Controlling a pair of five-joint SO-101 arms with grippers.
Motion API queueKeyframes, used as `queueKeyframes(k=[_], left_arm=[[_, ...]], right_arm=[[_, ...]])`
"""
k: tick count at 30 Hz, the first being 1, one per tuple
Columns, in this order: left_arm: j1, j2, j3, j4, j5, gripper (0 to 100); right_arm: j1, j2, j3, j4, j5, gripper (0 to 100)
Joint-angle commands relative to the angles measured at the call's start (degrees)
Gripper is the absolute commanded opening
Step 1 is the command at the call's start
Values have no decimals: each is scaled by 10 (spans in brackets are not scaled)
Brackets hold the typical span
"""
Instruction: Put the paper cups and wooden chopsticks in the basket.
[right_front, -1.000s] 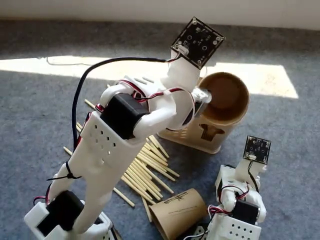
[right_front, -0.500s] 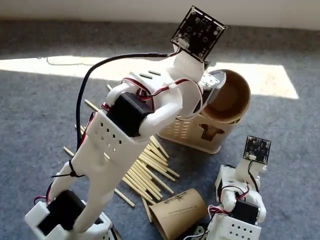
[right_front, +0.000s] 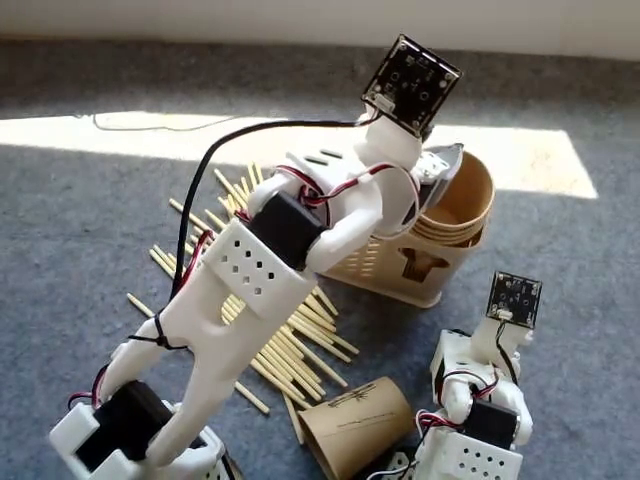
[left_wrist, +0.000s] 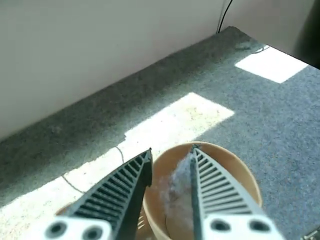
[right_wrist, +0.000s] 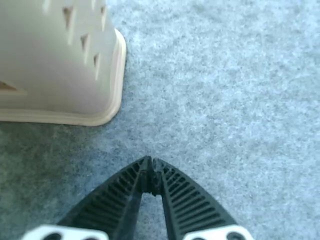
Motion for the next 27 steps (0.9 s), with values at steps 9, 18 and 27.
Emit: queueKeyframes(k=[9, 18, 27], left_arm=[[31, -108, 6, 59, 5, 133], [24, -153, 6, 162, 3, 133], [-8, -205, 6, 291, 0, 136]], right_arm=[[5, -4, 62, -16, -3, 19], [5, -4, 62, -16, -3, 19], [5, -4, 62, -16, -3, 19]])
